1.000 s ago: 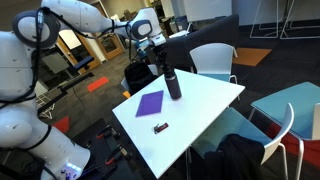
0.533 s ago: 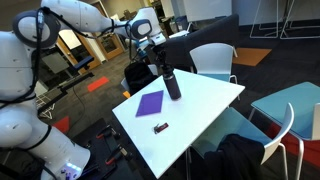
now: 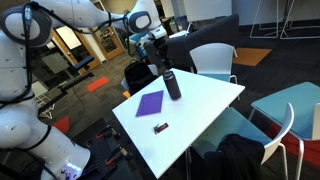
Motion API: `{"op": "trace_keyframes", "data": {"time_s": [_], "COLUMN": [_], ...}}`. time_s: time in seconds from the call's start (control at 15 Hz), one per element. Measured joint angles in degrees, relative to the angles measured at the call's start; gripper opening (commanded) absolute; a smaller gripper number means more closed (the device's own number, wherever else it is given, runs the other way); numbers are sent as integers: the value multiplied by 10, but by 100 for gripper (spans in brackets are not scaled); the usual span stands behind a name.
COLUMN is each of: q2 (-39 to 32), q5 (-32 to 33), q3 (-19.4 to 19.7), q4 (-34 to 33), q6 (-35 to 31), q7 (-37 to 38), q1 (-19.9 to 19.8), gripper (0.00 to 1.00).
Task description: Pick up the lid and put it on the table
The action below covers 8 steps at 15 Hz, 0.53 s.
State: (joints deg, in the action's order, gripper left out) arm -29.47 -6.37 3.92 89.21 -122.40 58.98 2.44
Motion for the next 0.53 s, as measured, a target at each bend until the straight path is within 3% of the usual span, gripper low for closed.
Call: {"op": "trace_keyframes", "data": {"time_s": [0.53], "q2": [22], "q5": [-72], "q3": [19], "q4": [7], "q6": [-26], "q7": [-57], "q1": [-84], "gripper": [6]}}
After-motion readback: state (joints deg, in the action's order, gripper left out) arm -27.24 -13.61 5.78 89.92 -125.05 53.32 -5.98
